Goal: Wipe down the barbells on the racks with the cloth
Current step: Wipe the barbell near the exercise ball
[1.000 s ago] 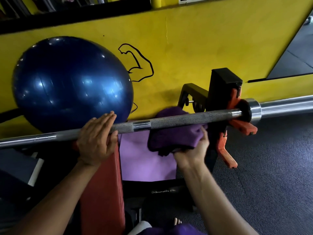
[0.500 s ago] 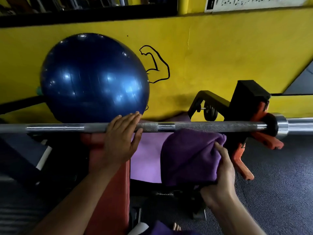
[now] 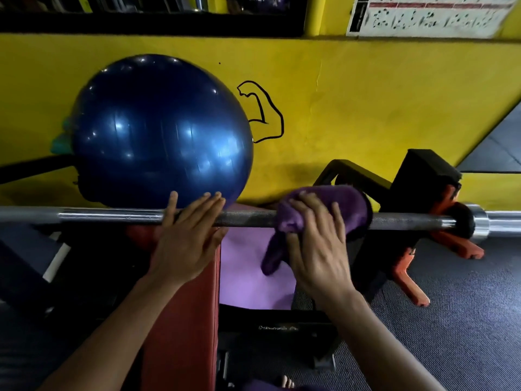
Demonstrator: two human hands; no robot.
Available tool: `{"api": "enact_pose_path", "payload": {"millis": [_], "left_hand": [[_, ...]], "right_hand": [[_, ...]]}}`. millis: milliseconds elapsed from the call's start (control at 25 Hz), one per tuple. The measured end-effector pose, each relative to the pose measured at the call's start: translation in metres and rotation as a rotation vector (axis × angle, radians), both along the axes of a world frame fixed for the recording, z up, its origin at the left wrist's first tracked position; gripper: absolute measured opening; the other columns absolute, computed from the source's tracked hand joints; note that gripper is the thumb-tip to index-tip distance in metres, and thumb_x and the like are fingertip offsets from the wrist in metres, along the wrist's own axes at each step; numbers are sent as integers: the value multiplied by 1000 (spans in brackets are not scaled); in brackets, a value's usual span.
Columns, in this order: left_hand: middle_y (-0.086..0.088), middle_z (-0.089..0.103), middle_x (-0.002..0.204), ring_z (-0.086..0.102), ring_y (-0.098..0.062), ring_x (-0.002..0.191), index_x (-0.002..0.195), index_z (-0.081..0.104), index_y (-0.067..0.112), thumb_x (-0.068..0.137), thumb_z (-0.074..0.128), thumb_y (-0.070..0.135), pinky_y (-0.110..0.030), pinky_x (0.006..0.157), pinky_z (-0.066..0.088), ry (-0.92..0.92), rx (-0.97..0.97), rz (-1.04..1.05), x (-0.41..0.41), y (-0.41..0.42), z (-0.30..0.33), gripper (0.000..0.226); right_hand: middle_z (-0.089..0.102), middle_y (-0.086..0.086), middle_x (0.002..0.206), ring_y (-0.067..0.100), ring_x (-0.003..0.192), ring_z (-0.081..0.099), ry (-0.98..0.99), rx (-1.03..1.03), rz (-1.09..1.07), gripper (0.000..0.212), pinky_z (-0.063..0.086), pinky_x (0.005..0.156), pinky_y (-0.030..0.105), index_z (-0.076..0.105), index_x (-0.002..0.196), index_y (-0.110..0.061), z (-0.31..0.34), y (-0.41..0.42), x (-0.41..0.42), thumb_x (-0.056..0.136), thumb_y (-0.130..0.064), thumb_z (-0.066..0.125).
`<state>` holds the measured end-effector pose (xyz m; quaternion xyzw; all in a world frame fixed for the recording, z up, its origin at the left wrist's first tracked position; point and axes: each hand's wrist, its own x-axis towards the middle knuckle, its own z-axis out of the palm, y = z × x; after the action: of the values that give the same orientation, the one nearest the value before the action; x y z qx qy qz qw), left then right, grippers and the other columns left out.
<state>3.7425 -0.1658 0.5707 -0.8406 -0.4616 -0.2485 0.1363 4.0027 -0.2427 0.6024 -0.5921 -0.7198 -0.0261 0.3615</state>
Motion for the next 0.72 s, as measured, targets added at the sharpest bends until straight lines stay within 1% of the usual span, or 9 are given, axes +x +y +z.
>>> {"api": "enact_pose_path", "payload": {"millis": [40,120,200,280,360,480,560,640,720], "left_hand": [[-1,46,156,41,-15,145,150,48,12,106,34,45,-60,124,7,-3,4,-16,-4,1,0,57],[-1,45,156,41,-16,145,150,47,12,105,39,42,-62,123,9,-7,15,-27,-10,4,0,55],[-1,45,157,39,-15,146,151,46,13,105,38,40,-62,123,10,-4,20,-18,-19,6,-2,54],[-1,45,157,39,-16,146,151,46,13,106,36,38,-61,123,10,-4,19,-6,-28,7,-4,53],[-2,47,155,40,-18,146,150,47,12,107,31,38,-59,124,9,-23,19,30,-43,11,-2,53],[-8,53,150,47,-23,141,147,50,8,109,25,40,-55,125,8,-60,17,139,-75,28,7,56],[-10,56,147,50,-25,138,145,52,6,109,23,40,-56,125,9,-71,29,227,-99,39,11,58],[-13,58,144,53,-28,135,143,54,4,110,21,40,-57,124,13,-79,38,276,-118,42,10,59],[-14,61,141,57,-30,131,141,56,3,110,19,41,-55,122,21,-82,23,272,-129,41,5,61]], "right_hand": [[52,6,146,29,142,42,-198,-40,-60,50,23,119,55,55,139,-14,-10,10,-1,98,-41,47],[61,4,134,31,130,52,-351,-109,-135,51,30,114,53,62,131,-17,-13,22,-3,95,-51,50],[68,4,109,32,106,60,-368,-122,-172,44,41,98,47,66,113,-20,3,30,-5,92,-55,50],[68,7,90,35,89,64,-354,-267,-240,44,42,76,40,63,94,-20,32,48,-8,91,-59,45],[70,12,93,37,88,67,-353,-410,-230,52,39,68,37,64,96,-20,48,77,-27,92,-65,39],[69,11,102,37,93,66,-490,-304,-78,51,44,71,39,61,112,-22,33,85,-80,91,-64,41],[65,8,115,37,104,62,-551,-222,36,56,47,85,46,57,129,-23,12,62,-91,88,-60,51],[57,7,141,36,125,54,-591,-130,104,68,40,105,52,52,145,-23,-8,41,-60,87,-57,58],[52,9,148,38,131,51,-602,-25,109,68,37,109,55,52,146,-22,-11,30,-12,87,-56,57]]}}
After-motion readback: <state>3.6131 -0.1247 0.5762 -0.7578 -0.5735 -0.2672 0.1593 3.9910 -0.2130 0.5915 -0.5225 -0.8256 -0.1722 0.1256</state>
